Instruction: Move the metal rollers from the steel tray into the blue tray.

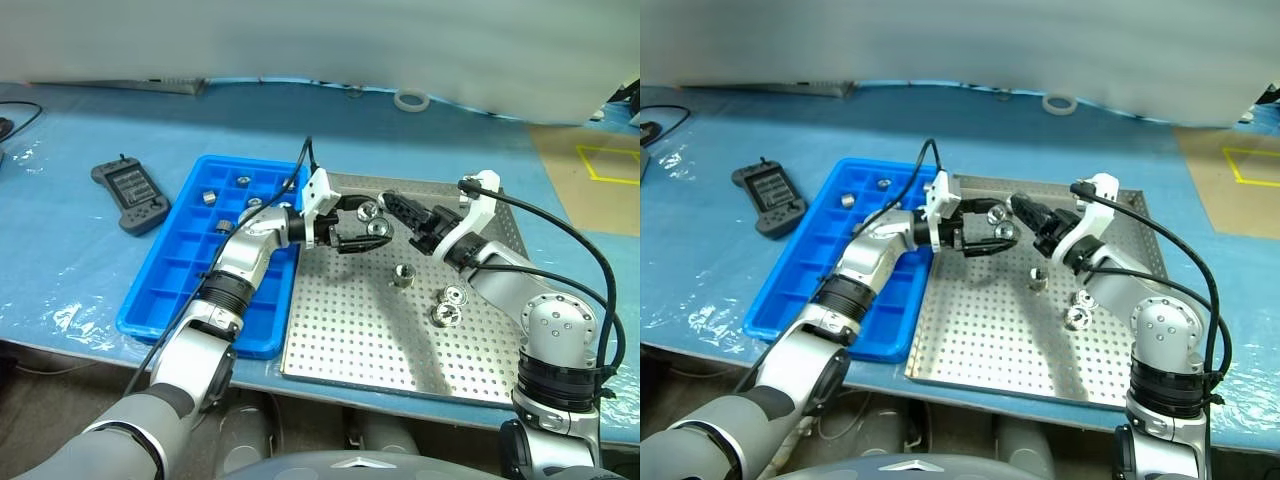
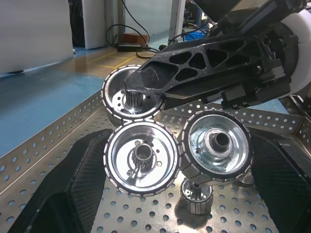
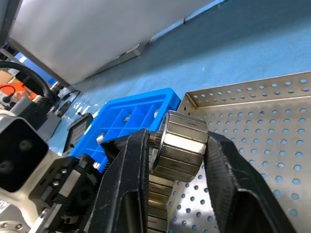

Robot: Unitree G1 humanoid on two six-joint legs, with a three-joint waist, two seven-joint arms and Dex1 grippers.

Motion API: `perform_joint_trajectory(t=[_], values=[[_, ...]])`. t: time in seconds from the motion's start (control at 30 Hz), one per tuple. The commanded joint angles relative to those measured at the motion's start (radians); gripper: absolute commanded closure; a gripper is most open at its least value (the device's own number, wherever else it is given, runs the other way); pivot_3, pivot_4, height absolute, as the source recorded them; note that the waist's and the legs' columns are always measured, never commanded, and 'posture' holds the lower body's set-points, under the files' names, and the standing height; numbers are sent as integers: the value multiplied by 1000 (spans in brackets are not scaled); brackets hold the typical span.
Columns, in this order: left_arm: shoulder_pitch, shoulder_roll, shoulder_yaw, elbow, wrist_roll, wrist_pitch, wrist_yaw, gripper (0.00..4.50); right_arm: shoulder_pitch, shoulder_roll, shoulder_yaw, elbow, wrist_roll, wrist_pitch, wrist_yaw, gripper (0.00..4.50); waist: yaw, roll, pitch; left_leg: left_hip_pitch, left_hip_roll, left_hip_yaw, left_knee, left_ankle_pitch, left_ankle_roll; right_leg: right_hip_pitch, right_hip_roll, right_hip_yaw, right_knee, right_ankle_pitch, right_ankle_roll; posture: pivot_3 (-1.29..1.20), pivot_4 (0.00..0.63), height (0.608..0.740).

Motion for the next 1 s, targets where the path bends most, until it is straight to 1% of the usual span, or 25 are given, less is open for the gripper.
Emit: perform_joint_trajectory(t=[0.03, 0.2, 0.33, 0.47, 0.63, 0.7, 0.83, 0.9, 1.0], values=[[-31, -7, 15, -19, -17, -21, -5, 517, -15, 6, -8, -17, 16, -24, 13, 3309, 0, 0, 0, 0, 0, 0, 0, 0, 0, 0, 0, 0, 0, 0, 0, -351, 150, 740], [-32, -3, 16, -16, -19, -19, -10, 517, -19, -1, -1, -23, 15, -24, 27, 3309, 0, 0, 0, 0, 0, 0, 0, 0, 0, 0, 0, 0, 0, 0, 0, -349, 150, 740], [-42, 1, 28, -11, -23, -20, -5, 517, -27, -22, 3, -20, -20, -33, 41, 3309, 0, 0, 0, 0, 0, 0, 0, 0, 0, 0, 0, 0, 0, 0, 0, -347, 150, 740], [-62, 11, 45, 23, -16, -36, 7, 517, -35, -26, -28, 21, -39, -43, 24, 3309, 0, 0, 0, 0, 0, 0, 0, 0, 0, 0, 0, 0, 0, 0, 0, -344, 150, 740], [-86, 30, 70, 56, -26, -41, 16, 517, -32, -39, -19, 27, -77, -50, 30, 3309, 0, 0, 0, -1, 0, 0, 0, 0, 0, 0, 0, 0, 0, 0, 0, -344, 150, 740], [-92, 50, 84, 64, -32, -37, 12, 517, -27, -44, -11, 25, -95, -50, 34, 3309, 0, 0, 0, -1, 0, 0, 0, 0, 0, -1, 0, 0, 0, 0, 0, -344, 150, 740], [-117, 122, 121, 110, -33, -48, 7, 517, 3, -68, 13, 18, -144, -61, 65, 3309, 0, 0, 0, -1, 0, 0, 0, 0, 0, -1, 0, 0, 0, 0, 0, -344, 150, 740], [-143, 179, 150, 163, -32, -60, 10, 517, 12, -67, 9, 32, -151, -69, 68, 3309, 0, 0, 0, -1, 0, 0, 0, 0, 0, -1, 0, 0, 0, 0, 0, -340, 150, 740], [-171, 228, 169, 212, -41, -73, 15, 517, 13, -66, 9, 41, -151, -78, 71, 3309, 1, 0, 0, -1, 0, 0, 0, 0, 0, -1, 0, 0, 0, 0, 0, -325, 150, 740]])
